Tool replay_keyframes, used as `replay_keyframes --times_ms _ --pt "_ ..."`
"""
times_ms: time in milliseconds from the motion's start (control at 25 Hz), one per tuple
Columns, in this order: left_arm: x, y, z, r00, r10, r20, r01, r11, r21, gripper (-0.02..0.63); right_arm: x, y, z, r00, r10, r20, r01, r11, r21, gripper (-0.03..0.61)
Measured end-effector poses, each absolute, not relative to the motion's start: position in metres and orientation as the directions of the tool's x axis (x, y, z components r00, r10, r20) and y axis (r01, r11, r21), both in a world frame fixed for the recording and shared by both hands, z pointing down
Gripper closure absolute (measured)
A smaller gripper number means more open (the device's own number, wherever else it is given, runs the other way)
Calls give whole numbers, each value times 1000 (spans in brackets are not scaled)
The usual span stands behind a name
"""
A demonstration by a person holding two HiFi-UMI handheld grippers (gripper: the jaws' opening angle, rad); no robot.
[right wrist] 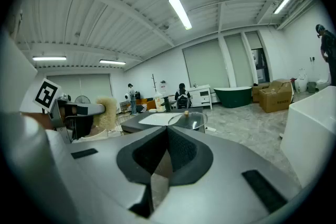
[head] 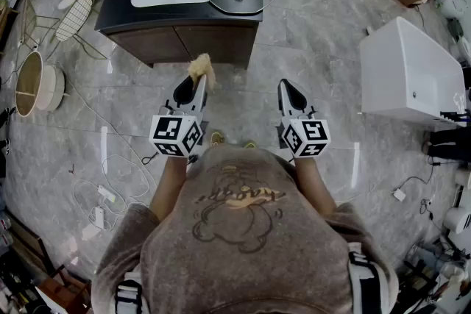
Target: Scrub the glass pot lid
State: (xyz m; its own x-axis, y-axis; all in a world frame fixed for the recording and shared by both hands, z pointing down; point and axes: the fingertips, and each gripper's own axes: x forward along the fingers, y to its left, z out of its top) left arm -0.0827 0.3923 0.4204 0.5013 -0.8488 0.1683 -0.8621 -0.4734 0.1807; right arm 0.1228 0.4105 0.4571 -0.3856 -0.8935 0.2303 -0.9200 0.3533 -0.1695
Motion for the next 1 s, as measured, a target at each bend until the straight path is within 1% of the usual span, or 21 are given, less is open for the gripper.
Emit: replay_keyframes --times_ms 240,560,760,1000 --pt "-95 380 420 515 -840 172 -854 -485 188 540 107 398 454 -391 -896 208 -914 352 -202 580" --pt "-123 360 435 568 -804 174 -821 -541 182 540 64 382 472 -384 -893 237 -920 345 -187 580" --pt "-132 340 437 599 -782 175 -800 -571 186 540 56 367 471 -353 -905 237 -931 314 -188 580" --pt "-145 304 444 591 -787 174 -805 -563 187 540 49 331 479 -340 -908 244 -935 300 -187 580"
